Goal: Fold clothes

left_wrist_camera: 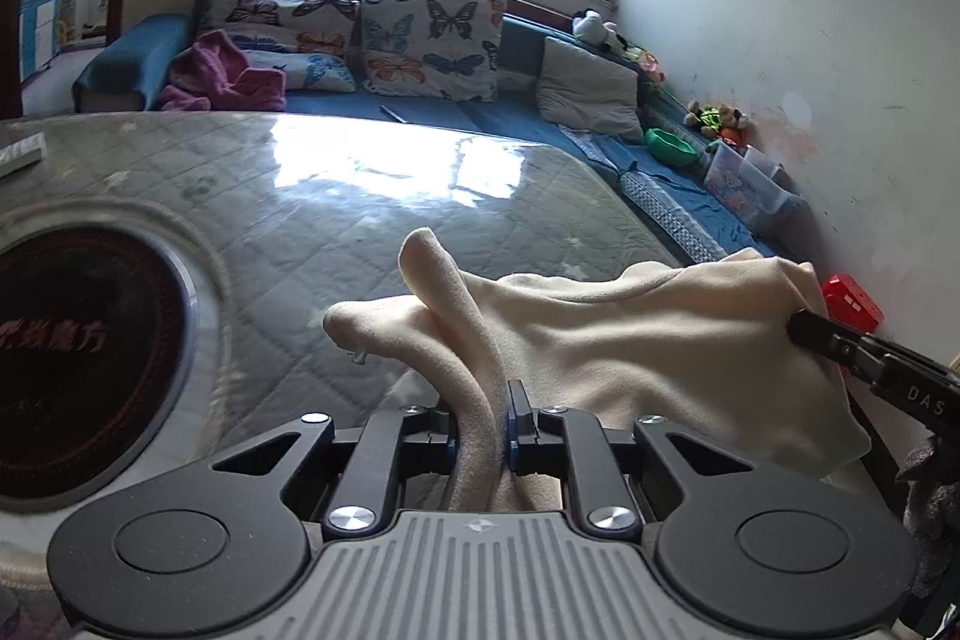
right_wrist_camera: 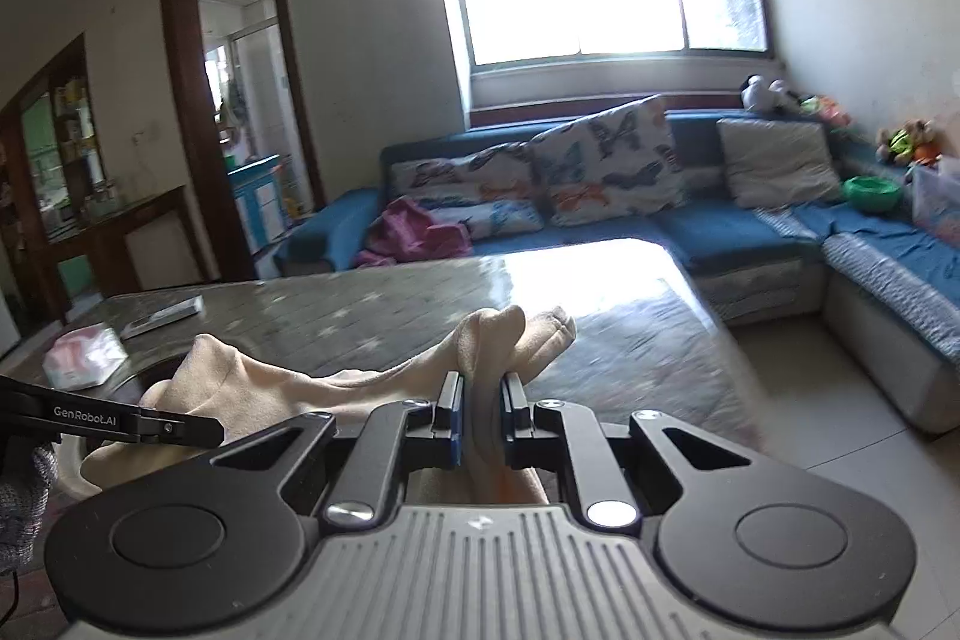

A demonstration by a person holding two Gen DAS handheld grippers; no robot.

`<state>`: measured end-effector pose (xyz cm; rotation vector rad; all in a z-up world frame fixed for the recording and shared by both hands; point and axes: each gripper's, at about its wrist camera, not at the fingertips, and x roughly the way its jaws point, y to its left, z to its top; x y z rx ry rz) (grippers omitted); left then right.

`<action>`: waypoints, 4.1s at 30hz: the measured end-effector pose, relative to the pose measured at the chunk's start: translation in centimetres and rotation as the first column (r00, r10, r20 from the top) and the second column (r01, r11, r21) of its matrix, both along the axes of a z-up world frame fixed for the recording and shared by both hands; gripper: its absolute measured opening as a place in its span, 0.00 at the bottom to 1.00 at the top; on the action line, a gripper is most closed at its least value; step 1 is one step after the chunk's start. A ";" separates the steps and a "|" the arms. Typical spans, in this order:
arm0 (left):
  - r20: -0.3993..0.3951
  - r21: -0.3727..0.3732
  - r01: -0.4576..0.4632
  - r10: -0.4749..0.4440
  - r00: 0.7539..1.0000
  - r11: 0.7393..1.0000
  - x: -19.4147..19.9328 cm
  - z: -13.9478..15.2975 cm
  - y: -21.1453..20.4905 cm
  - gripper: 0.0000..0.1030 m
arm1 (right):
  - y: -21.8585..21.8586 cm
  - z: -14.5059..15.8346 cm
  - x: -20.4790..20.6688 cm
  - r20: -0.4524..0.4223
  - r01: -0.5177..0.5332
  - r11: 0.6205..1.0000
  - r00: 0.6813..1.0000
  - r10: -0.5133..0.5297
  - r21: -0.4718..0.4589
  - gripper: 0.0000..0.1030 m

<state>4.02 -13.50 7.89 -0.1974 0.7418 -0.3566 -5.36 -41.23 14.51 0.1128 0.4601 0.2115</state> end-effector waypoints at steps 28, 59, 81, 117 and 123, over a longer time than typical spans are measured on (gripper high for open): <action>0.045 0.170 0.096 -0.105 0.993 0.981 4.8 -0.8 -9.0 0.15 | -6.1 -1.6 3.0 -0.036 0.131 0.990 0.990 -0.133 -0.053 0.11; -0.078 0.187 0.144 -0.131 0.988 0.972 4.7 -5.1 -9.3 0.15 | -6.4 -6.2 4.2 -0.165 0.163 0.983 0.970 -0.176 -0.085 0.11; -0.086 0.217 0.108 -0.091 0.992 0.970 3.9 -5.0 -7.0 0.41 | -7.1 -6.5 3.2 -0.166 0.198 0.973 0.962 -0.216 -0.115 0.21; -0.032 0.288 0.195 -0.194 0.980 0.938 9.9 -5.3 -13.4 0.39 | -3.9 -9.0 10.3 -0.198 0.094 0.987 0.973 -0.119 -0.128 0.29; -0.051 0.282 0.191 -0.184 0.982 0.940 10.4 -6.1 -13.5 0.41 | -4.2 -8.6 9.7 -0.192 0.090 0.988 0.975 -0.112 -0.123 0.35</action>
